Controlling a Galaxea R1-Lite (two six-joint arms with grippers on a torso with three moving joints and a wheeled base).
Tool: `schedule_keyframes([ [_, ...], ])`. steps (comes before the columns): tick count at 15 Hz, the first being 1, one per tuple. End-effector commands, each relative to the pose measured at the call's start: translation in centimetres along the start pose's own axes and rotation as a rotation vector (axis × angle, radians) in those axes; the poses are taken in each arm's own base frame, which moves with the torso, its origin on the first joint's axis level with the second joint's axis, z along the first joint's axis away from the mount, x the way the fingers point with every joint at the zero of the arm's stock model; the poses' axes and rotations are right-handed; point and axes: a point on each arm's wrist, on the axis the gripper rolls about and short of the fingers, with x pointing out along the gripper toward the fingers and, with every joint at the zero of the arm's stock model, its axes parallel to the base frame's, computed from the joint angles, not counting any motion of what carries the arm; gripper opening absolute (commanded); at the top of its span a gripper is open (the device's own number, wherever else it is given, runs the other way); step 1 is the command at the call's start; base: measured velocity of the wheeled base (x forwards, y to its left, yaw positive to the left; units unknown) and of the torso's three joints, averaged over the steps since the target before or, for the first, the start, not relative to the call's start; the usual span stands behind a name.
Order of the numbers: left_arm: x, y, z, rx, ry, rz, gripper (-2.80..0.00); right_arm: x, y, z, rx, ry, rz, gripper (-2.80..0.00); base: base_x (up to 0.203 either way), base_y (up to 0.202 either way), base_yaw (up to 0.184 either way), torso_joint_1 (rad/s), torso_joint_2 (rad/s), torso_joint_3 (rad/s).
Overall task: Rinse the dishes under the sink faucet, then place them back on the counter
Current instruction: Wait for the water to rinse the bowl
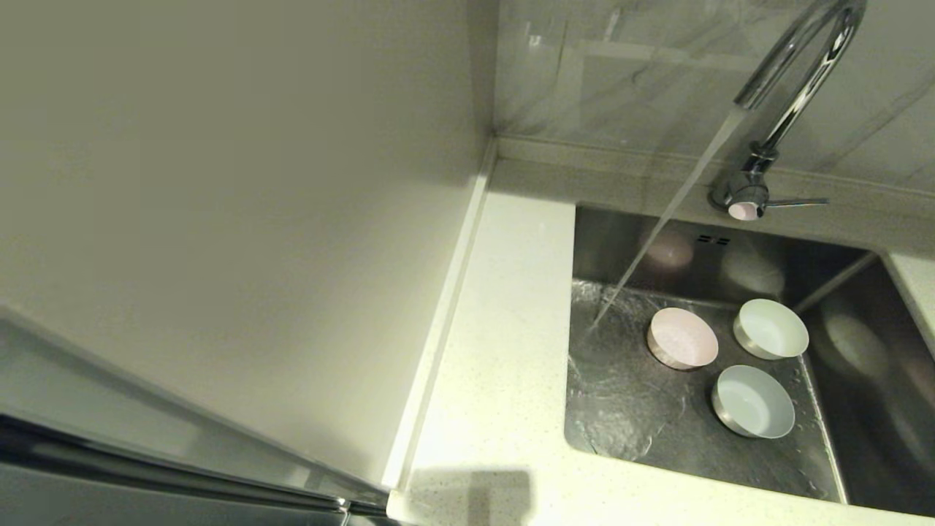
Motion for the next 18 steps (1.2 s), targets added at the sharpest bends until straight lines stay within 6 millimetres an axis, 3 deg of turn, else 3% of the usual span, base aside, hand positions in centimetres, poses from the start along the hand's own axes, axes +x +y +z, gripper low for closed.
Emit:
schedule_keyframes([
  [1, -0.02, 0.00, 0.00, -0.001, -0.004, -0.001, -2.80, -1.05, 0.07, -0.38, -0.009, -0.128, -0.008, -2.80, 0.000, 0.000, 0.000, 0.000, 0.00, 0.000],
  [7, -0.02, 0.00, 0.00, -0.001, -0.004, 0.001, -2.80, -1.04, 0.13, -0.82, 0.103, -0.082, 0.001, -2.80, 0.000, 0.000, 0.000, 0.000, 0.00, 0.000],
  [18, -0.02, 0.00, 0.00, -0.001, -0.004, 0.000, -2.80, -1.01, 0.13, -0.81, 0.108, -0.091, 0.002, -2.80, 0.000, 0.000, 0.000, 0.000, 0.00, 0.000],
])
